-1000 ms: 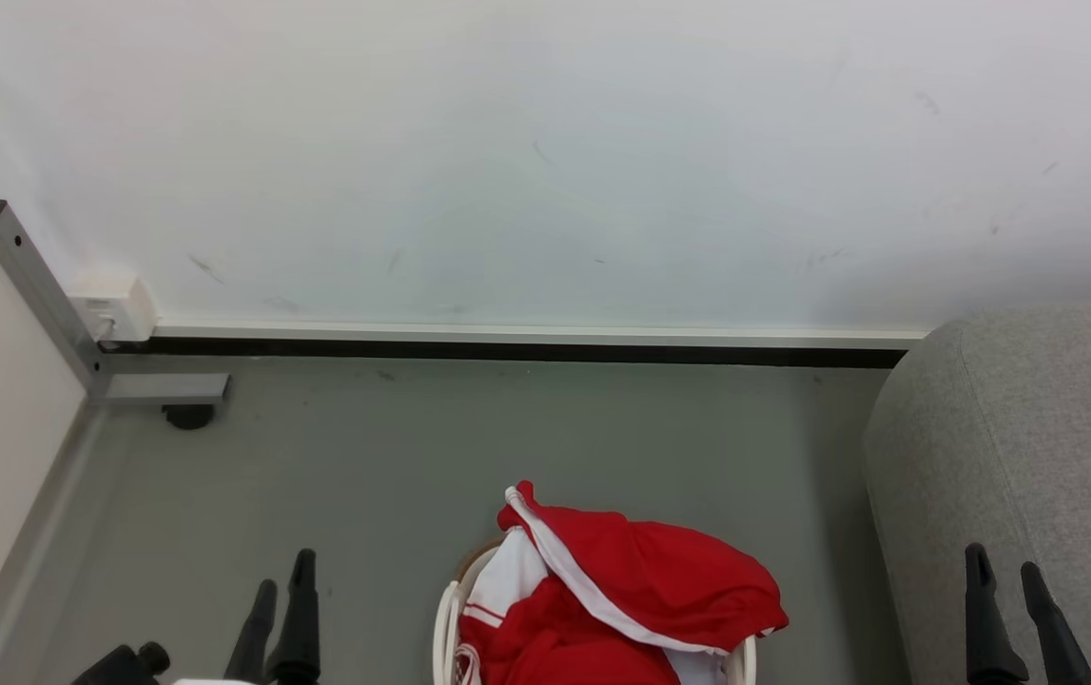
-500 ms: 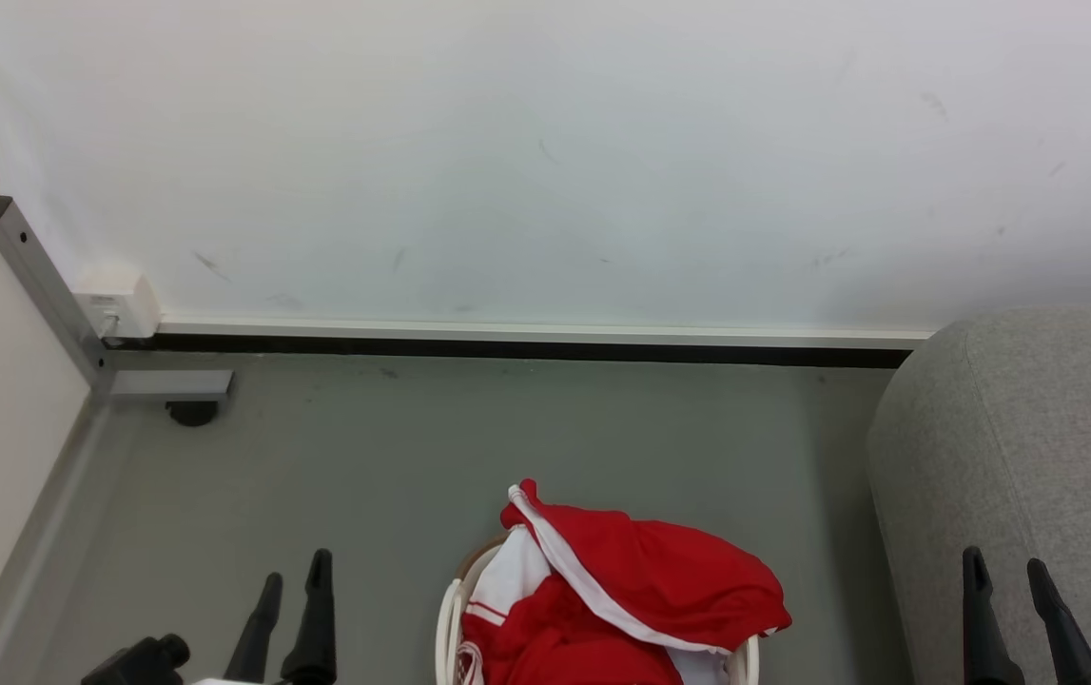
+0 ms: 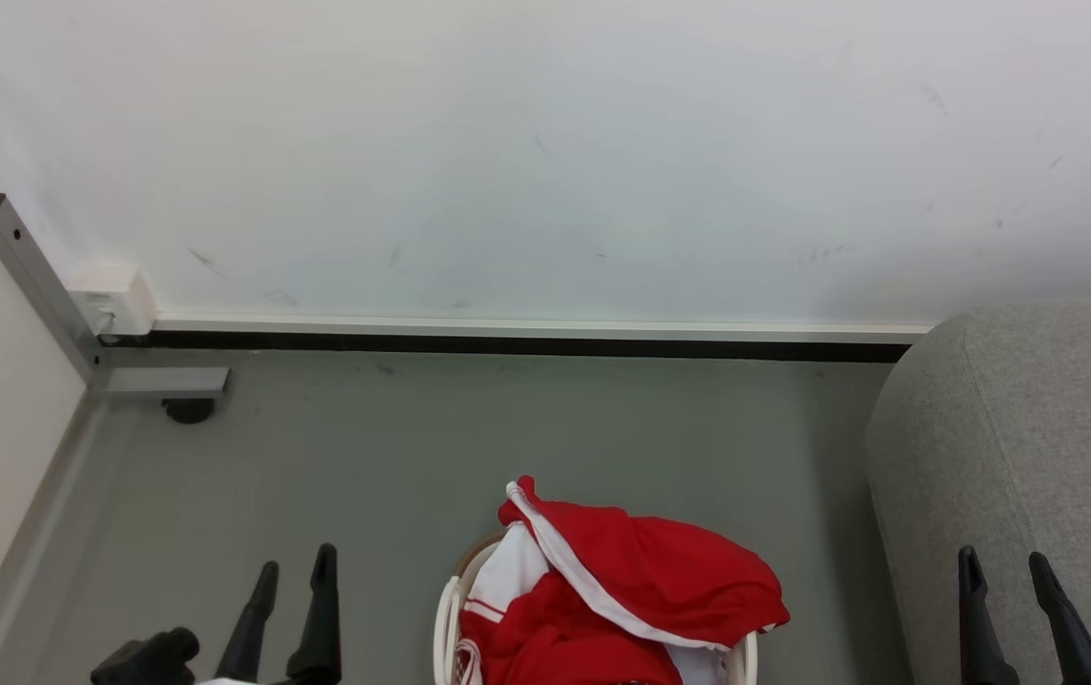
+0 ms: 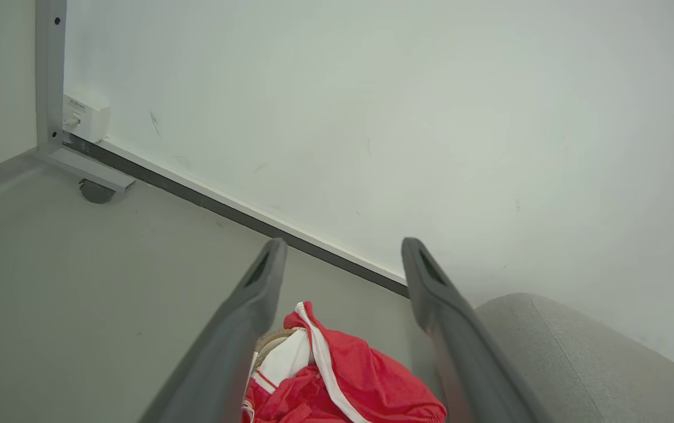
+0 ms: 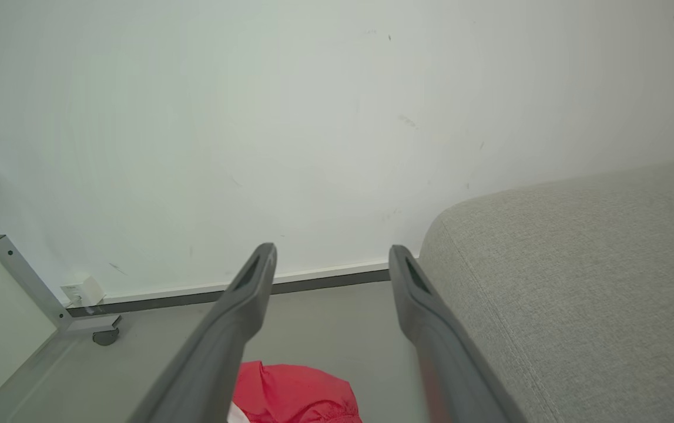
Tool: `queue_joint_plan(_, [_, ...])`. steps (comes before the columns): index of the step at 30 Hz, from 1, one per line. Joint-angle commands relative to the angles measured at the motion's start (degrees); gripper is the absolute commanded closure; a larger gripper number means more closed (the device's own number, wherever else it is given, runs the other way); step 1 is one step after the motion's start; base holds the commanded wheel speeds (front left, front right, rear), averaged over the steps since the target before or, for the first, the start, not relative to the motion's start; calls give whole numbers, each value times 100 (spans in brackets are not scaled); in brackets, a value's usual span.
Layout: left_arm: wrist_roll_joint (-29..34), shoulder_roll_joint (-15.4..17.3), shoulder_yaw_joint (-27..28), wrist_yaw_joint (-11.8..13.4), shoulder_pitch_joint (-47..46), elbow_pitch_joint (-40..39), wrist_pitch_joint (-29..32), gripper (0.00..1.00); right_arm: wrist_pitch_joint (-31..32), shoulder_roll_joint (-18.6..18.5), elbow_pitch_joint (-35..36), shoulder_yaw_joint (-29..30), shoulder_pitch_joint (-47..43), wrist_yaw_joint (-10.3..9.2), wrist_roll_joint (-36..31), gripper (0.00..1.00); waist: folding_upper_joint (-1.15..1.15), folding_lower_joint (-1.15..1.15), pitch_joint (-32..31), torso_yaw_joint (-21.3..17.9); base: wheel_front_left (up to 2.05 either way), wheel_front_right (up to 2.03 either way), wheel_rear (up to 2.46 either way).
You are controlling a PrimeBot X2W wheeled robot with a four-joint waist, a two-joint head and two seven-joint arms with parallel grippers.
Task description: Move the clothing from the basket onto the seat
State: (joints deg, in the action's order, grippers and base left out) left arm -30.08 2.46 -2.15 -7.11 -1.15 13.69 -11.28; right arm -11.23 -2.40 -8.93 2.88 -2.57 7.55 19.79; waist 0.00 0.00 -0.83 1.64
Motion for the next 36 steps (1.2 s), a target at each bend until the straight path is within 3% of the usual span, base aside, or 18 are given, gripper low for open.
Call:
queue_joint_plan(1, [141,55,9,-31,1,-48,-48,0,-63,-56,64,17,-56,-9,-156,0,0,0,-2,-1,0,0,0])
queue_joint_plan(19, [1116,62,-15,-42,-37,-85,-275,0,-262,-62,93,57,-121,-10,-937,0,0,0,1,-18,0,0,0])
queue_joint_plan(36, [1575,65,-52,-31,-93,-111,-390,0,-401,-66,138,127,-195,-12,-1396,0,0,0,22,65,0,0,0])
